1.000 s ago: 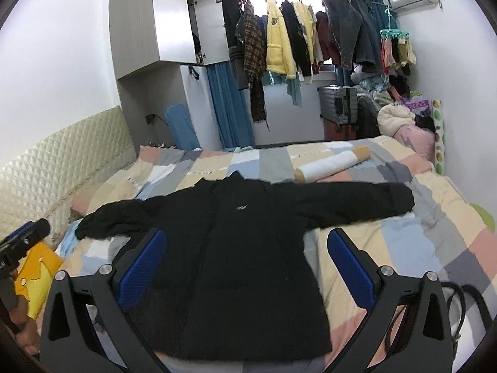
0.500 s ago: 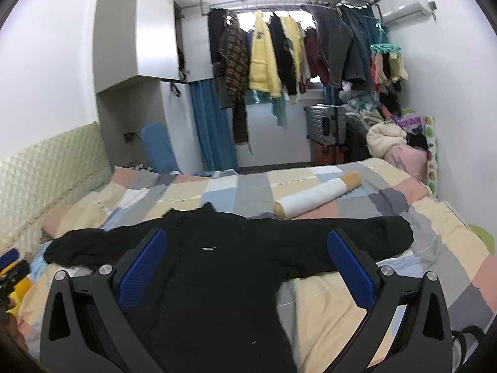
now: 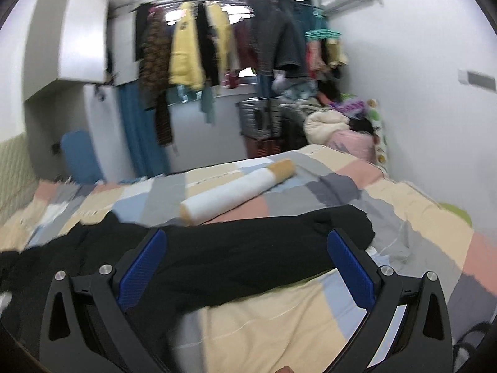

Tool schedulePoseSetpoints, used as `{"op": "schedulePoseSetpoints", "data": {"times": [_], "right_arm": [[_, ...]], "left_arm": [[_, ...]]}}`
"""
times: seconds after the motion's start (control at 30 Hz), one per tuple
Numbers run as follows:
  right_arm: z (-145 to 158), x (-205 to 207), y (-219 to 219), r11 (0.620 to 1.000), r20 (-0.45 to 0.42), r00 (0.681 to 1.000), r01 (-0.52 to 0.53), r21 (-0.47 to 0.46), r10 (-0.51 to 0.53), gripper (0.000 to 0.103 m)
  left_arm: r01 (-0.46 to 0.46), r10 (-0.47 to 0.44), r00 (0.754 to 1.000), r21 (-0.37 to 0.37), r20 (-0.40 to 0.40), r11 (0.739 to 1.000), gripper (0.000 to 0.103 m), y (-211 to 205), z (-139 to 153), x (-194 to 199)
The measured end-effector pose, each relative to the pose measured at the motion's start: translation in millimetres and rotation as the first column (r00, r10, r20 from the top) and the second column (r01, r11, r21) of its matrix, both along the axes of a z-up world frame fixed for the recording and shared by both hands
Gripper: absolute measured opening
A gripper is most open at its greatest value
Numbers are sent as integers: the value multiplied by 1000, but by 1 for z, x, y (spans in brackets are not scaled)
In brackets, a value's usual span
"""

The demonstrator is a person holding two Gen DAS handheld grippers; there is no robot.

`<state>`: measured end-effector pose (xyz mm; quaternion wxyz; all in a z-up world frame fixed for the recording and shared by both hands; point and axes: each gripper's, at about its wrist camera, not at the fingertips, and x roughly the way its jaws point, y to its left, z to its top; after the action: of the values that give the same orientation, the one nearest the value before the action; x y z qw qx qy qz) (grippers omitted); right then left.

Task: Fold large clothes
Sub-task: 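Move the right tool to a jacket sleeve cuff and close on it, then lift the held sleeve with the right tool and swing it across the jacket body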

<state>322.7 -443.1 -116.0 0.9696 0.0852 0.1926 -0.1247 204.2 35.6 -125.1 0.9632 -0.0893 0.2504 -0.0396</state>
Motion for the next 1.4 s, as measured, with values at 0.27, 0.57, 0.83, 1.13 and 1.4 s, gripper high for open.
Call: {"op": "schedulePoseSetpoints", "data": {"times": [0.27,0.57,0.83,1.13,1.4], "right_arm": [[-64,22,-89,975,-69,987,156,157,-147,103],[-144,41,-181,837,-123,966,260,481,-229,102],[-179,80,-221,813,-145,965,262,521,-218,100],[-198,105,-248,809,-49,972,219,546,-230,68],[-191,99,-245,809,-35,974,206,550,-224,12]], "left_arm": [[5,-7,998,-27,-69,1000,102,2,-27,16],[19,-25,991,-48,-132,999,102,-1,-54,36],[-5,-1,985,-37,-172,999,102,-6,-70,55],[-75,88,955,55,-283,996,102,-13,-113,87],[-84,95,952,50,-290,995,102,-10,-119,86]]}}
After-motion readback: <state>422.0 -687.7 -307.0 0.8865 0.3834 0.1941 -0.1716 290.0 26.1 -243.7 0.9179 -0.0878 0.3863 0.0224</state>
